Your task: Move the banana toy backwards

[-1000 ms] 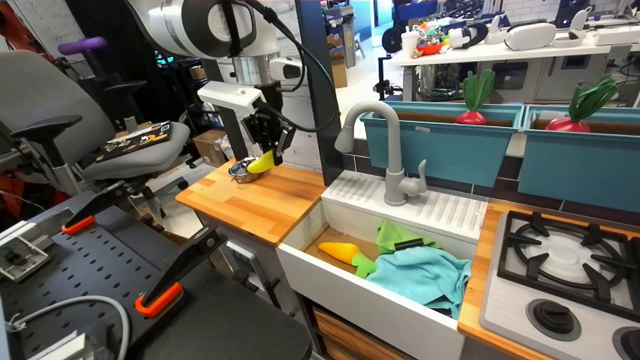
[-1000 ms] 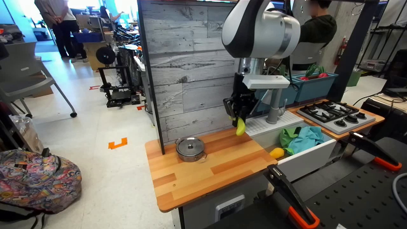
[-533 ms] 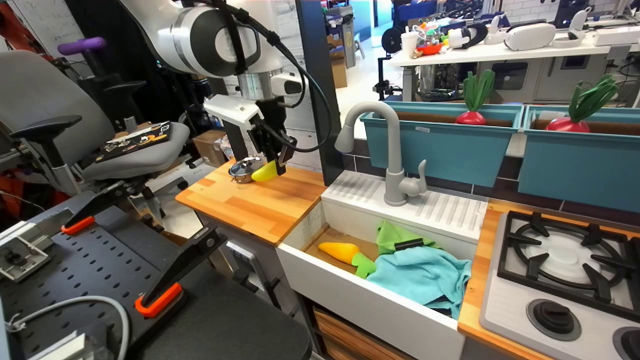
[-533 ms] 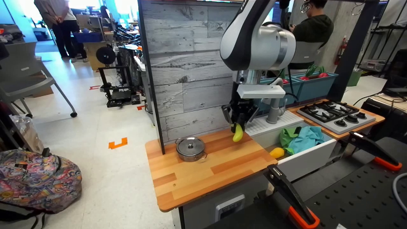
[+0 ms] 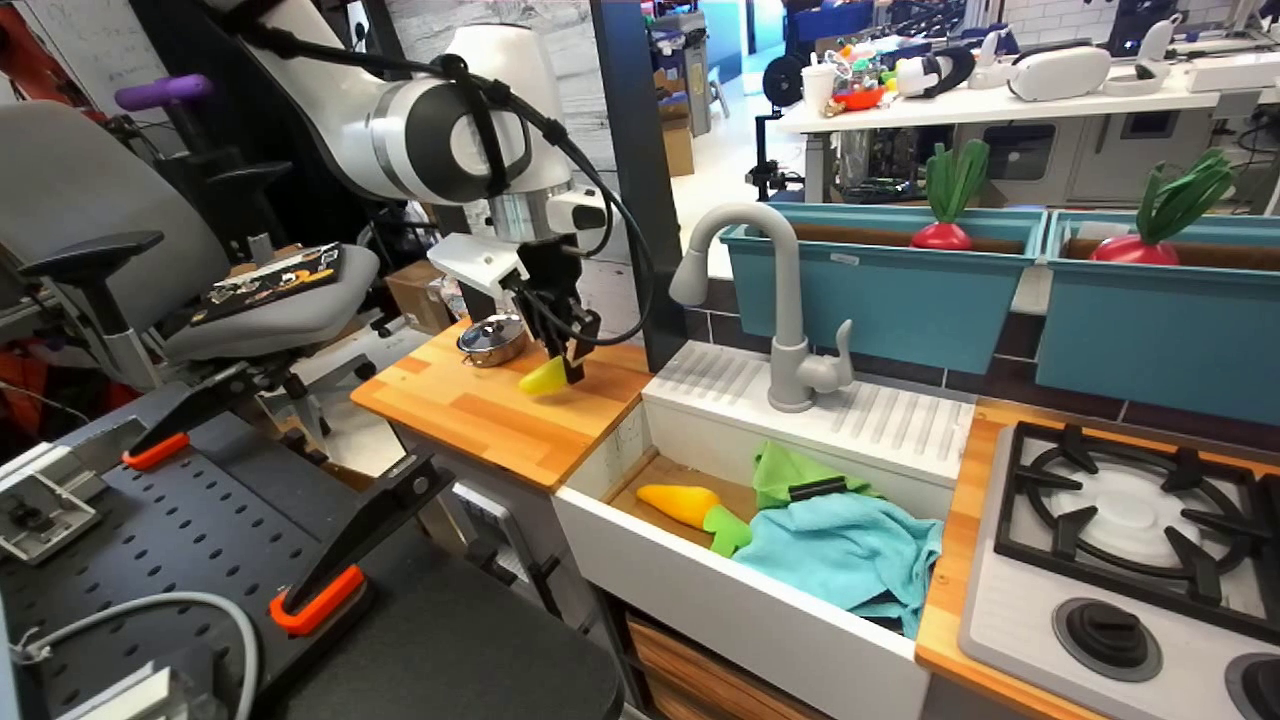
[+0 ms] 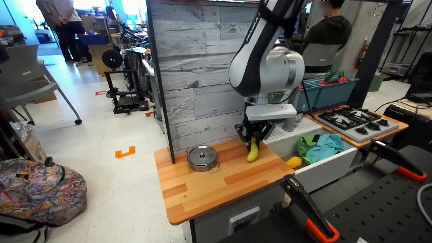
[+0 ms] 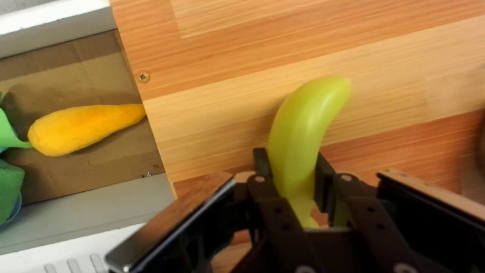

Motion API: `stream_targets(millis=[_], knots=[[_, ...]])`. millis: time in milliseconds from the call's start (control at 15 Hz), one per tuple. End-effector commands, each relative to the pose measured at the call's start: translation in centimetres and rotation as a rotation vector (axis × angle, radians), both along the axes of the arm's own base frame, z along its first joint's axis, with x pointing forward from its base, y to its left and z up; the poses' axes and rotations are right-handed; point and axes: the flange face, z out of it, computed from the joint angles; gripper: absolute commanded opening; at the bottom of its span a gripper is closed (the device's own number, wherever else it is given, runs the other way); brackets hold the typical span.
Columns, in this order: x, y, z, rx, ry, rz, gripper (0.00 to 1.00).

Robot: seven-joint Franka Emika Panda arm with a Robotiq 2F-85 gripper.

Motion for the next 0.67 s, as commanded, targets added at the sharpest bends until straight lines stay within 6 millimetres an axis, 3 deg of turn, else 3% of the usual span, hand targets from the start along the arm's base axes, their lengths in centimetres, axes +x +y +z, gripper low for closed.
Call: stream_targets(millis=[0, 200, 267, 400, 600], knots=[[1.1, -0.43, -1.55, -0.057, -0.022, -0.026, 0.07], [1.12, -0.19, -2.25, -0.074, -0.011, -0.023, 0.07], [1.12, -0.13, -2.33, -0.073, -0.007, -0.021, 0.54], [1.11, -0.07, -2.4, -0.073, -0.005, -0.014, 0.62], [0.53, 0.33, -1.92, -0.055, 0.007, 0.005, 0.84]])
